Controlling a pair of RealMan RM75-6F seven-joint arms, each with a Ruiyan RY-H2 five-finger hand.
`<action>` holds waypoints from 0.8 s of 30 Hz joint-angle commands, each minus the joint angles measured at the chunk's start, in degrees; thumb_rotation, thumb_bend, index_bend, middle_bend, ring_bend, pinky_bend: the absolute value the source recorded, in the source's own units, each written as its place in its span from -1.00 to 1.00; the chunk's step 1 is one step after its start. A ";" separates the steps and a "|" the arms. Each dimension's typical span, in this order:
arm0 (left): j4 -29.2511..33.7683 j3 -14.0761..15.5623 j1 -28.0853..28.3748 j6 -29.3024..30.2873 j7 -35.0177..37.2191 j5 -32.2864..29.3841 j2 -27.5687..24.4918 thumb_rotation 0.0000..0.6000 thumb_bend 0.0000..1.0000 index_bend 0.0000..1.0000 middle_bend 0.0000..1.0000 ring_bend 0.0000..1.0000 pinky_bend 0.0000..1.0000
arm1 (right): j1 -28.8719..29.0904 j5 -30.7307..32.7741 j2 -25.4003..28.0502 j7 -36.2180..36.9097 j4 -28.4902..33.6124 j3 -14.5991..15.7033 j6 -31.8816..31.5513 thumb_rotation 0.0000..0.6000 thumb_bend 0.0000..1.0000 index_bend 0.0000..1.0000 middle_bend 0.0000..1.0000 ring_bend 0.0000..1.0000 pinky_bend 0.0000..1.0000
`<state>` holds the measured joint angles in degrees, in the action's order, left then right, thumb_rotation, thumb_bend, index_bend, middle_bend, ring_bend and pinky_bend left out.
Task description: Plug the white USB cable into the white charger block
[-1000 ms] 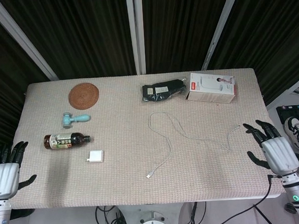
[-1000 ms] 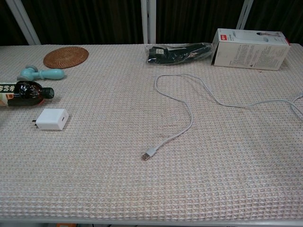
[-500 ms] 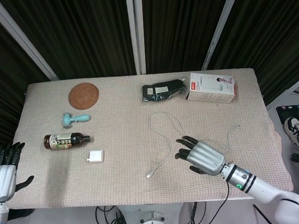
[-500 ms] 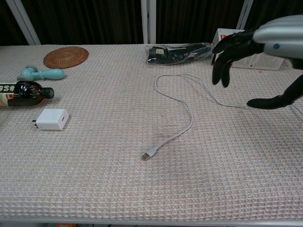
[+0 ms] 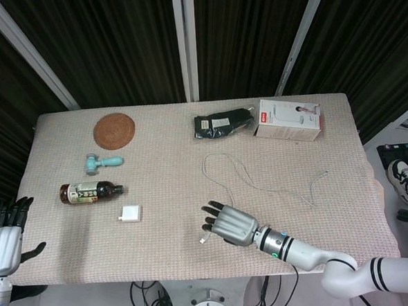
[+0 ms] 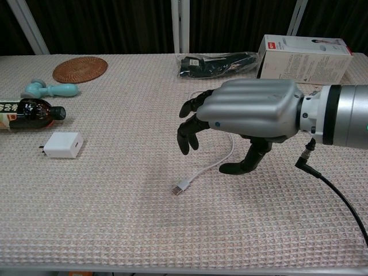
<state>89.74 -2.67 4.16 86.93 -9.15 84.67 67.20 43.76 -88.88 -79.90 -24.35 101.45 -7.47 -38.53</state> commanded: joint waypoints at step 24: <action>-0.65 0.19 0.34 -1.45 0.27 -0.52 0.38 1.00 -0.89 -0.83 -0.83 -1.00 -1.00 | 7.97 11.38 -9.06 -7.33 -8.35 2.61 3.18 1.00 -0.35 -0.24 -0.35 -0.81 -0.73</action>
<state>89.08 -2.48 4.50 85.49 -8.88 84.14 67.58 51.65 -77.58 -88.86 -31.58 93.19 -4.96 -35.26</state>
